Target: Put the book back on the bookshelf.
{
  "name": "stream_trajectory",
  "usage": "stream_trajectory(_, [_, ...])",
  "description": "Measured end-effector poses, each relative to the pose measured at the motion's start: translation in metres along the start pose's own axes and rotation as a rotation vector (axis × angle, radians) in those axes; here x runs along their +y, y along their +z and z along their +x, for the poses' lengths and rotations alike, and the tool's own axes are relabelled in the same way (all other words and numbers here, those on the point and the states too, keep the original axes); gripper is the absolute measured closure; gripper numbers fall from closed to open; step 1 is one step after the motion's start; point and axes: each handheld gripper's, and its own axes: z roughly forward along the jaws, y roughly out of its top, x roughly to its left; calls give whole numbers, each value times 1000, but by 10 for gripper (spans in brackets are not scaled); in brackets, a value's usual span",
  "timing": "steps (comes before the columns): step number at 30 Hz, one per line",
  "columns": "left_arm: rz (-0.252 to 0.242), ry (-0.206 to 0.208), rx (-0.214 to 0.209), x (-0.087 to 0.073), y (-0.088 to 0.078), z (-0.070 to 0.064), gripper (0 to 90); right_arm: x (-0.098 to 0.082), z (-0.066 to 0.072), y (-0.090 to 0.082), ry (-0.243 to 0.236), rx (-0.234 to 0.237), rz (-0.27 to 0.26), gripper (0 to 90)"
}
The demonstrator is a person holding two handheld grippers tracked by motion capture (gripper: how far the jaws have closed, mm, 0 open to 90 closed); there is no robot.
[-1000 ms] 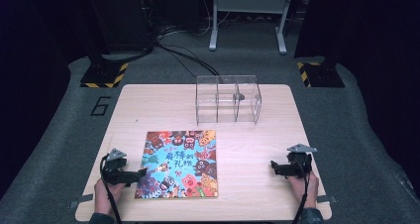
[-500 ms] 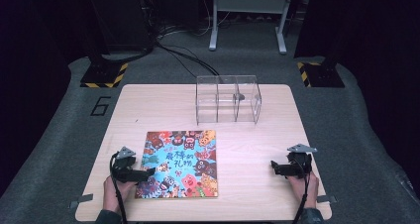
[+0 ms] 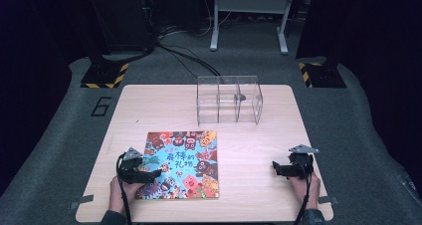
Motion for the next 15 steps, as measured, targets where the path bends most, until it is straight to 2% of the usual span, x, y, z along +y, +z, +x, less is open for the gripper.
stream_trajectory(1, [12, 0, 0, 0, 0, -1, 0, 0, 0, 0, 0, 0, 0, 26])
stream_trajectory(2, [1, 4, 13, 0, 1, -1, 1, 0, 0, 0, 0, -1, 0, 26])
stream_trajectory(4, [7, 5, 10, 0, 0, -1, 1, 0, 0, 0, 1, -1, 0, 27])
stream_trajectory(5, [-3, 8, 26, -1, 1, -3, 2, 0, 0, 0, -2, 0, 0, 28])
stream_trajectory(9, [8, 13, 26, 0, 1, -4, 0, 0, 0, 0, -2, 0, -1, 30])
stream_trajectory(11, [5, 10, 30, -1, 1, -4, 0, 0, 0, 0, 15, -5, -5, 40])
stream_trajectory(14, [8, 14, 36, 0, 1, -5, 0, 0, 0, 0, 9, -2, 0, 41])
stream_trajectory(15, [-7, 12, 42, -1, 3, -5, 0, 0, 0, -1, 10, -2, 0, 42])
